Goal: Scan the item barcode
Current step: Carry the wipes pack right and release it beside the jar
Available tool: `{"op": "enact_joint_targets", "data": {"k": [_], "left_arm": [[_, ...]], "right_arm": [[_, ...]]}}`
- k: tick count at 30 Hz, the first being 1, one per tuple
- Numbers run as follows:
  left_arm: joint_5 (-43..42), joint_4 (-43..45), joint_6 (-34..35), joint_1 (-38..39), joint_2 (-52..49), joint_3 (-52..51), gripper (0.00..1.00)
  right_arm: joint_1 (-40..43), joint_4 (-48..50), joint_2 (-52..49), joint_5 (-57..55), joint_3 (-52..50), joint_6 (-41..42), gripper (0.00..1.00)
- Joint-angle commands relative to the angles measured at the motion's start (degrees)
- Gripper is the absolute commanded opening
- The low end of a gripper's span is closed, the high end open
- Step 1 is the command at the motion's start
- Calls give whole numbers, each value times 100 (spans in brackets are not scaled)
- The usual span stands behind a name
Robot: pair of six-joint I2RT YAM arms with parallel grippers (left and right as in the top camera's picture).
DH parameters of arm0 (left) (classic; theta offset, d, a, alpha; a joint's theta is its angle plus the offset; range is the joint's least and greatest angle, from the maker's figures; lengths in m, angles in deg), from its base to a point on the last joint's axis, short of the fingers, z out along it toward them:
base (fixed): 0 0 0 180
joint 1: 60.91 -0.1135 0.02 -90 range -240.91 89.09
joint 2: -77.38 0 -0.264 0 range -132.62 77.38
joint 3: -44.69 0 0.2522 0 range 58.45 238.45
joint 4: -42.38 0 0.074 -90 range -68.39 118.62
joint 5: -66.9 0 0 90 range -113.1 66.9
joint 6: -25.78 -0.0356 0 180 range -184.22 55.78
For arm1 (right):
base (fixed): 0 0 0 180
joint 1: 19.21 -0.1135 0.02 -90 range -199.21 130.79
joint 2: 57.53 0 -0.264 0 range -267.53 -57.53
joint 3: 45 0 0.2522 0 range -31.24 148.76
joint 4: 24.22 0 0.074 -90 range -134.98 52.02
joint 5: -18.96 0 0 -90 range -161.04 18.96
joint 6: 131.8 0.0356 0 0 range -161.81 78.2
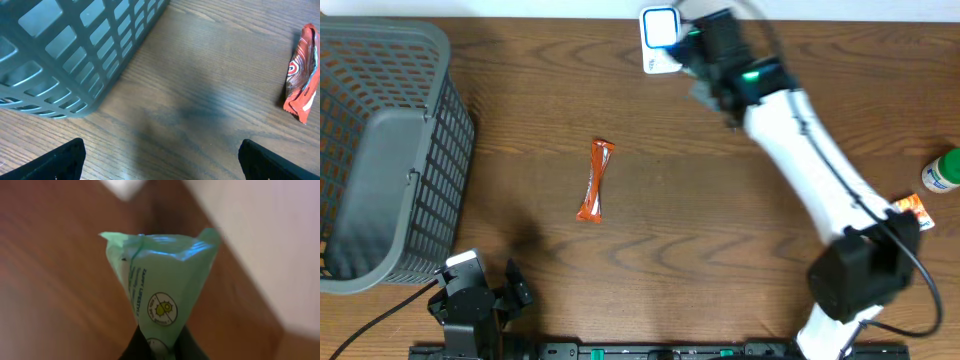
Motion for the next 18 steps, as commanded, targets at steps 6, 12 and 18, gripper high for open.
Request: {"op": "enact_joint_targets", "data": {"k": [6, 12, 18], "left_arm": [[31, -7, 52, -24, 7, -2, 98], [31, -7, 52, -24, 7, -2, 98], [31, -7, 50, -24, 7, -2, 98]], "right_arm": [[1961, -898, -199, -66, -125, 1200, 2], [3362, -273, -566, -4, -514, 2188, 1], [4085, -107, -874, -7, -651, 3010, 4]]}}
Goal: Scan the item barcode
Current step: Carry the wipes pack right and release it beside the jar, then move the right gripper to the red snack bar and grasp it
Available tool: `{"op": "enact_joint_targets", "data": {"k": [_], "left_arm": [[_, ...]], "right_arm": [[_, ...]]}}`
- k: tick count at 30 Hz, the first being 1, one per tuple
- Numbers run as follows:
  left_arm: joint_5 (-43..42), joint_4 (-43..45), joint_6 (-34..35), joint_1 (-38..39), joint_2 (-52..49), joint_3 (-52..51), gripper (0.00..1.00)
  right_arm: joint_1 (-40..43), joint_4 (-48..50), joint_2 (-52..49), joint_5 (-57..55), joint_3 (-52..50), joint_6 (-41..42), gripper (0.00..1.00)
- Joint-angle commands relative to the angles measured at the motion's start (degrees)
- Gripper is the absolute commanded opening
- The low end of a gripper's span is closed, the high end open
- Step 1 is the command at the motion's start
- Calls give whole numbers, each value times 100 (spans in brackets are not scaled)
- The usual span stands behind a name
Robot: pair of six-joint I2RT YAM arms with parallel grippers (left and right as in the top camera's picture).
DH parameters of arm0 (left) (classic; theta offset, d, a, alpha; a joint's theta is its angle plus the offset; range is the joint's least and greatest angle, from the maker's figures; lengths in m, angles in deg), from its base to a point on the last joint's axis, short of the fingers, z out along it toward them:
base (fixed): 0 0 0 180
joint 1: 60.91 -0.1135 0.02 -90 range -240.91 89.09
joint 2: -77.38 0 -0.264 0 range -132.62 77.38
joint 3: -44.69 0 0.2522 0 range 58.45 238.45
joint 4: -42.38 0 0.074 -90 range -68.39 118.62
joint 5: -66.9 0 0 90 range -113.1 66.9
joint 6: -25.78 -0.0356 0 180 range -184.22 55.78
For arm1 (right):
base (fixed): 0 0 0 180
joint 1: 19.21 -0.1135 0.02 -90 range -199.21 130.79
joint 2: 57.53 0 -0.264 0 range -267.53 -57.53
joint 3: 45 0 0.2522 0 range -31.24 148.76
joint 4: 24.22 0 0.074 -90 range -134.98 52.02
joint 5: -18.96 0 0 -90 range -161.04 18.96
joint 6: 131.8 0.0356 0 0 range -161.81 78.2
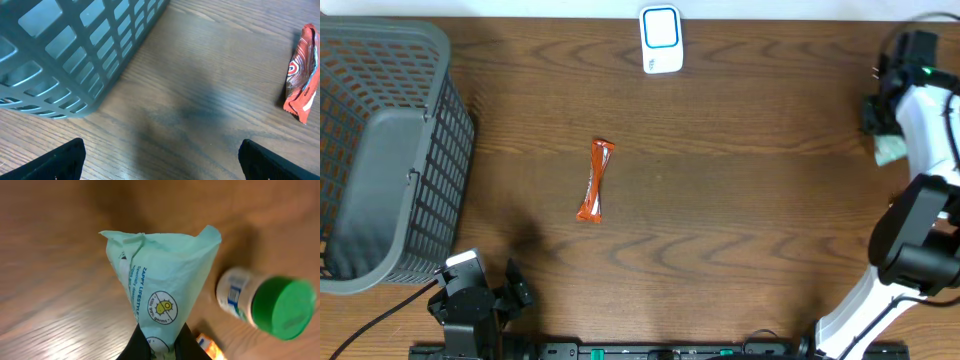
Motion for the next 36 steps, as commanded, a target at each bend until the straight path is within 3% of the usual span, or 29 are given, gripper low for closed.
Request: {"op": "enact_joint_targets", "data": {"k": [1, 2, 4, 8, 10, 14, 21, 24, 29, 31, 33, 35, 36], "left_arm": [[31, -7, 52, -24, 9, -2, 98], [31, -7, 52, -24, 9, -2, 98], [31, -7, 50, -24, 9, -2, 98], [31, -7, 50, -24, 9, -2, 98], [31, -7, 52, -24, 9, -2, 98], [31, -7, 50, -24, 9, -2, 98], [31, -7, 50, -24, 9, -2, 98], [31, -7, 50, -24, 9, -2, 98], [31, -7, 52, -24, 9, -2, 98], [31, -7, 50, -24, 9, -2, 98], [31, -7, 50, -24, 9, -2, 98], [31, -7, 50, -24, 9, -2, 98], [31, -7, 50, -24, 9, -2, 98]], "right_arm": [[286, 31, -133, -17, -44, 688, 5], [341, 42, -133, -31, -44, 691, 9], [396, 138, -111, -4, -20, 691, 48], [323, 142, -13, -9, 149, 686, 97], [223, 101, 116, 68, 234, 693, 99], [-79, 61, 424, 1290, 337, 863, 99], [-1019, -520, 636, 4846, 321, 990, 99], [-1845, -485, 575, 6651, 105, 988, 99], [-3097, -323, 527, 6738, -20, 885, 99], [-3604, -74, 527, 6358, -66, 1154, 84], [-4085, 138, 525, 5781, -85, 1821, 50], [-4544, 304, 525, 4843, -87, 2444, 24], [-4900, 376, 525, 3901, -87, 2846, 8]]}}
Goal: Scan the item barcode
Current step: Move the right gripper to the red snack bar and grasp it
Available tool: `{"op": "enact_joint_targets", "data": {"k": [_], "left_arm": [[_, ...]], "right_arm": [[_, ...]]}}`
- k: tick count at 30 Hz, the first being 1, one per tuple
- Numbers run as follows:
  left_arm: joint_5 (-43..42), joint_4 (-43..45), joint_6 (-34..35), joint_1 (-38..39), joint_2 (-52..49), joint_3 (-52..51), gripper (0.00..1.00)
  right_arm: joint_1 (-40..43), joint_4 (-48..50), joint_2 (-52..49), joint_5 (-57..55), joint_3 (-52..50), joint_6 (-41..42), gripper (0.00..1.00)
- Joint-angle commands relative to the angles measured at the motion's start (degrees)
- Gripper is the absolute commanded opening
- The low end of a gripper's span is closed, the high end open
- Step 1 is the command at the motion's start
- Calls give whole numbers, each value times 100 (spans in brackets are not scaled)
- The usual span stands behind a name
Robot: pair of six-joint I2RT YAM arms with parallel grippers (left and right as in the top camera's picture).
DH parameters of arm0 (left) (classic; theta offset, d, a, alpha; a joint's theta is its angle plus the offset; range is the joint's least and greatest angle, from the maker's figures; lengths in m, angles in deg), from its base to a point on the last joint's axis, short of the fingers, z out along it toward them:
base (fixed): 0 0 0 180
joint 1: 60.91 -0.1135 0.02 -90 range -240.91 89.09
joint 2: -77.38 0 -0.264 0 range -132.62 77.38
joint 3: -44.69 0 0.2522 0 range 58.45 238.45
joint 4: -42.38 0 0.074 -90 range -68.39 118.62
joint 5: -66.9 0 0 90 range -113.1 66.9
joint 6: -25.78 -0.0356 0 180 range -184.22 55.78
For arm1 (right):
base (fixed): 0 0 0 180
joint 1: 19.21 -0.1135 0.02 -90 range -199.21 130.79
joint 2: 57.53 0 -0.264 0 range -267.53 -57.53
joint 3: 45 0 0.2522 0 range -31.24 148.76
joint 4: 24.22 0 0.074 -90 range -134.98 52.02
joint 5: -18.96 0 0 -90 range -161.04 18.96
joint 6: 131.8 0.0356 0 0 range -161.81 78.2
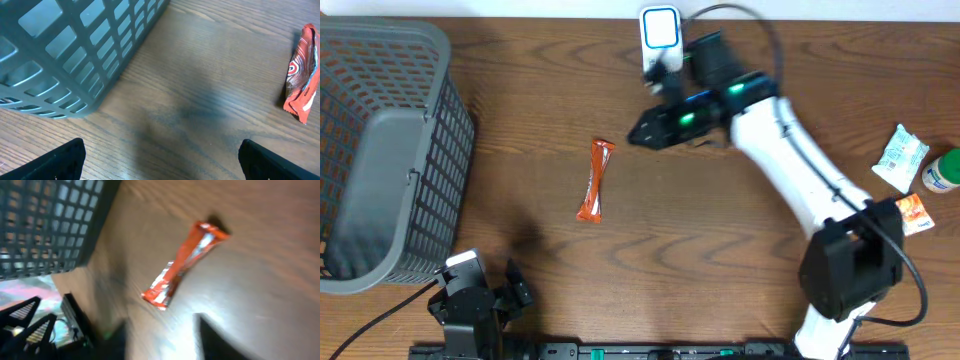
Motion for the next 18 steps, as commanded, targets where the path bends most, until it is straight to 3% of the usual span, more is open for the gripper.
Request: {"op": "enact_joint_targets", "data": {"k": [1, 5, 18], "left_arm": [[31, -4, 50, -24, 9, -2, 98], [31, -4, 52, -24, 9, -2, 98], [31, -4, 50, -24, 9, -2, 98]], "right_arm": [[-850, 144, -52, -2308, -61, 1451, 4], [-1521, 221, -195, -3423, -70, 1875, 1], [-2262, 765, -1248, -3069, -70, 1628, 1]]}}
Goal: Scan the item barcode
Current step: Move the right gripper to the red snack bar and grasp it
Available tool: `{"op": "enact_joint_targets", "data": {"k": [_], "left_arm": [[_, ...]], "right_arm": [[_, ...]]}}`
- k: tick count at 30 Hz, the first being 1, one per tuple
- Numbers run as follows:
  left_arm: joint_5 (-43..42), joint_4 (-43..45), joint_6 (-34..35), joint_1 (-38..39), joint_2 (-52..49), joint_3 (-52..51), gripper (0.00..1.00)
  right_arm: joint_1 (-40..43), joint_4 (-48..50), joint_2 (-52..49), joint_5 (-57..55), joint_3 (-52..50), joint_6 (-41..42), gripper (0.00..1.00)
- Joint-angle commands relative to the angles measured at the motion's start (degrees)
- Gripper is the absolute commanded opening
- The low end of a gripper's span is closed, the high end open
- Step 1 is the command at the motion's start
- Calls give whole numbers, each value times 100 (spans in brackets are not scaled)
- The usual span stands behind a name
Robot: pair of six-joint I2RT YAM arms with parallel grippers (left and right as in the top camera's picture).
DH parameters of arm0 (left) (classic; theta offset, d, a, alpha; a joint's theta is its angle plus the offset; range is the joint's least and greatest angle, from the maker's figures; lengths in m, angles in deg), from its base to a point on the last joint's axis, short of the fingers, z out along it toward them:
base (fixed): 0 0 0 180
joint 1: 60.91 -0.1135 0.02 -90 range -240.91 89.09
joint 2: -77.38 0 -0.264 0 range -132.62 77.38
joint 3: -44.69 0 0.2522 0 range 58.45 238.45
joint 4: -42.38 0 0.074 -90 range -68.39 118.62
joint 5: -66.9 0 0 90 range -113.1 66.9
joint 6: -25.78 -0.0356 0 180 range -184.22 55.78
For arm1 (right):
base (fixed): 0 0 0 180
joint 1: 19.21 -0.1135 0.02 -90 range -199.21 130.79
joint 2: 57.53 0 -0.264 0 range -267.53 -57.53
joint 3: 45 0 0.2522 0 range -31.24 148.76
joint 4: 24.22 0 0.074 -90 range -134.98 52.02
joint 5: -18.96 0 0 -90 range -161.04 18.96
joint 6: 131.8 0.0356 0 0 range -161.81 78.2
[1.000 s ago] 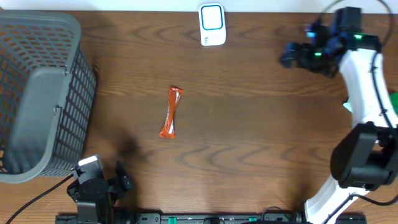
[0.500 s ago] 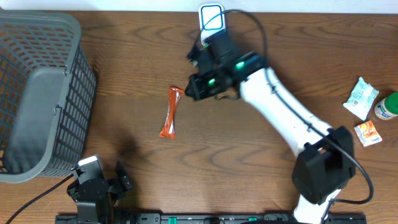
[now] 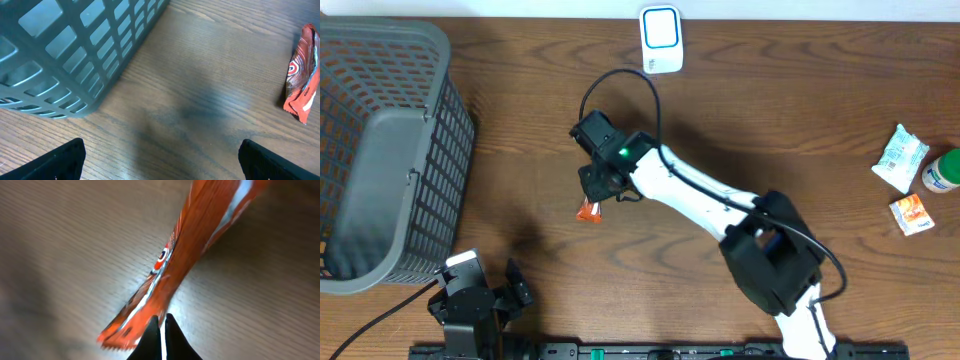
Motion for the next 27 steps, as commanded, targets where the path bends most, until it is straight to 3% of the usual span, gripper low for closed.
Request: {"op": "enact_joint_targets", "data": {"k": [1, 16, 20, 27], "left_arm": [[31, -4, 50, -24, 9, -2, 98], [31, -4, 50, -24, 9, -2, 98], [31, -4, 50, -24, 9, -2, 98], [31, -4, 50, -24, 9, -2, 98]], "right_arm": [[-192, 166, -33, 52, 4, -70, 1], [-514, 581, -444, 46, 15, -85, 1], [-485, -76, -588, -269, 17, -90, 1], [-374, -1429, -352, -1976, 131, -87, 1]]}}
